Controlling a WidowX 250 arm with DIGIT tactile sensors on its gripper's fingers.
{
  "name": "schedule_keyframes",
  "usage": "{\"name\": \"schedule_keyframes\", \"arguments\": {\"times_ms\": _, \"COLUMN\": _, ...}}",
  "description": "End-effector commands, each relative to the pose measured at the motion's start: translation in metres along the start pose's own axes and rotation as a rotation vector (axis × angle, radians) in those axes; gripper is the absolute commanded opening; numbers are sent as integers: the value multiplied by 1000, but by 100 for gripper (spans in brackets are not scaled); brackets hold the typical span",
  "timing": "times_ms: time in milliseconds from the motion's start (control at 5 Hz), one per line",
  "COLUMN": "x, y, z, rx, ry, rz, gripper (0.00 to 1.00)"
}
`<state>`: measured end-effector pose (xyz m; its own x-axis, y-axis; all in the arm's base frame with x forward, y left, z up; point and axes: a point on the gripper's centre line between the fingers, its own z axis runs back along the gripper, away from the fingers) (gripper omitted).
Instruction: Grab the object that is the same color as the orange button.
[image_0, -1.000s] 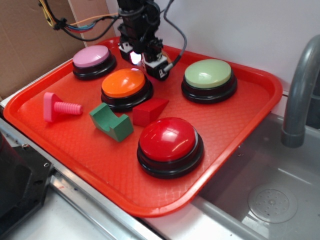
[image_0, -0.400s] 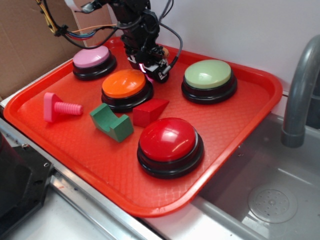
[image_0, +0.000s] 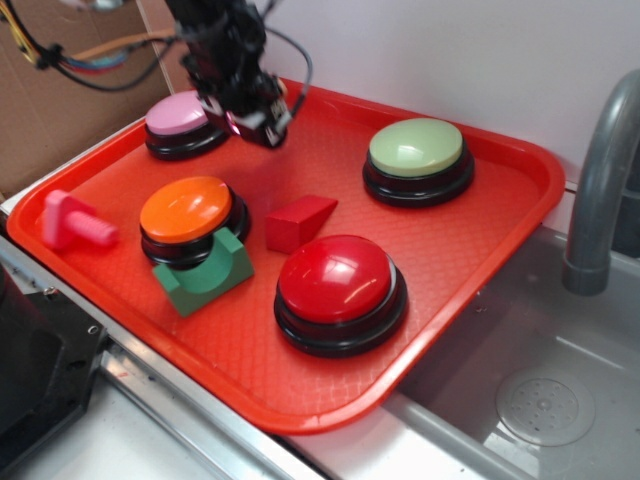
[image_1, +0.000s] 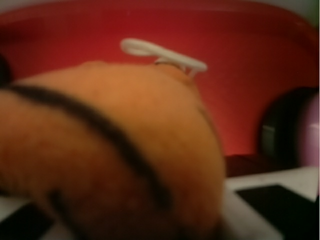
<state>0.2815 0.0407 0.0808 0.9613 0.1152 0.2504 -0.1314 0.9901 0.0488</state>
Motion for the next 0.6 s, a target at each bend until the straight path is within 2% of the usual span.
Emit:
{"name": "schedule_keyframes", "arguments": {"times_ms": 0, "x": -29, "y": 18, "z": 134, "rx": -9, "ry": 152, "rz": 94, "gripper": 0}}
{"name": "schedule_keyframes", "arguments": {"times_ms": 200, "x": -49, "y": 17, "z": 164, "rx": -2, "ry": 228, "rz": 55, "gripper": 0}}
{"name": "schedule_keyframes", "arguments": {"times_ms": 400, "x": -62, "y": 20, "z": 172, "rx": 38, "ry": 243, "rz": 44, "gripper": 0}}
